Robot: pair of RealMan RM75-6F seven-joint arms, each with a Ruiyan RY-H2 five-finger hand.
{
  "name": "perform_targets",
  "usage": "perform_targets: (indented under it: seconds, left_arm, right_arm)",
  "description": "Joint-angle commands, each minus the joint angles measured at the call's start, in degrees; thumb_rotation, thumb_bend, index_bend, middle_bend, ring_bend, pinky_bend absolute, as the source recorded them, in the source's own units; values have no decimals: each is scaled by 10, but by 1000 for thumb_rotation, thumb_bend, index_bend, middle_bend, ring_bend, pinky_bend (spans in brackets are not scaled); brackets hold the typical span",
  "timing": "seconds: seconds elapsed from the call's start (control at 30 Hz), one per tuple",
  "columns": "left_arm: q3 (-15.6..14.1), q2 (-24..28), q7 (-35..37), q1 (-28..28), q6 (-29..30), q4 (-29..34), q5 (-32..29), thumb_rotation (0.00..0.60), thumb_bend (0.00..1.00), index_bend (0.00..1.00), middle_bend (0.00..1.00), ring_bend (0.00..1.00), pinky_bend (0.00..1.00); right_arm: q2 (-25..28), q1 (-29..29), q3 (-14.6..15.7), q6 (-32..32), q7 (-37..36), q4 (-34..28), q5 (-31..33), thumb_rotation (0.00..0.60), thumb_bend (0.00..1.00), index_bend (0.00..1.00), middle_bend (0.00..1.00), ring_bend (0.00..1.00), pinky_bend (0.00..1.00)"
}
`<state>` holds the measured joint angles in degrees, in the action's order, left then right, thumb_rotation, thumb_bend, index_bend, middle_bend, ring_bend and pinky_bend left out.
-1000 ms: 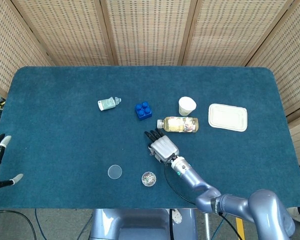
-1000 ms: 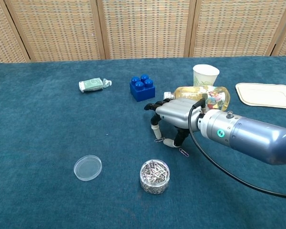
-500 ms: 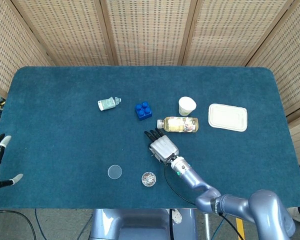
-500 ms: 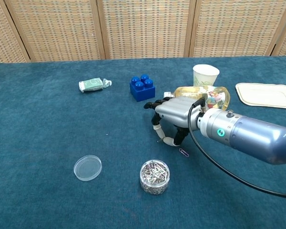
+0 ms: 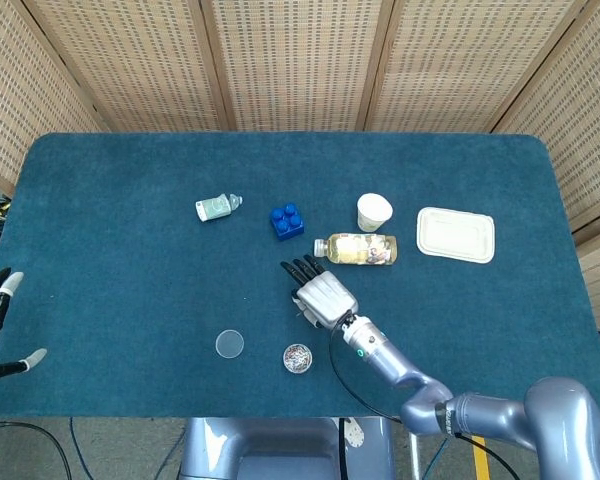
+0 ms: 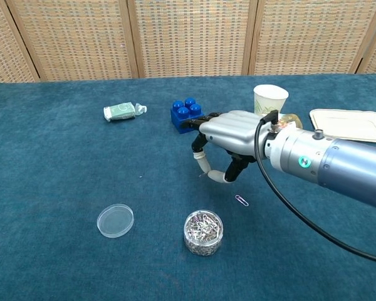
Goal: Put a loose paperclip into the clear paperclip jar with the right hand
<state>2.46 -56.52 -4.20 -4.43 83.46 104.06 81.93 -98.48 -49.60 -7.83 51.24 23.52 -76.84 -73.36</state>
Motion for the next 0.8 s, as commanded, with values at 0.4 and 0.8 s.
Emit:
perform_targets:
  seconds: [0.4,0.8]
  left_arm:
    - [-3,3,4,4,7,3,10,600,0,0,0,0,0]
    - [-2,4,7,3,4,1,7,600,0,0,0,0,0]
  right_arm:
    - [49,4,51,6,66,-134,-71,600,416,713,0,0,0]
    - [26,-2,49,-12,105,-123,-46,600,416,713,0,0,0]
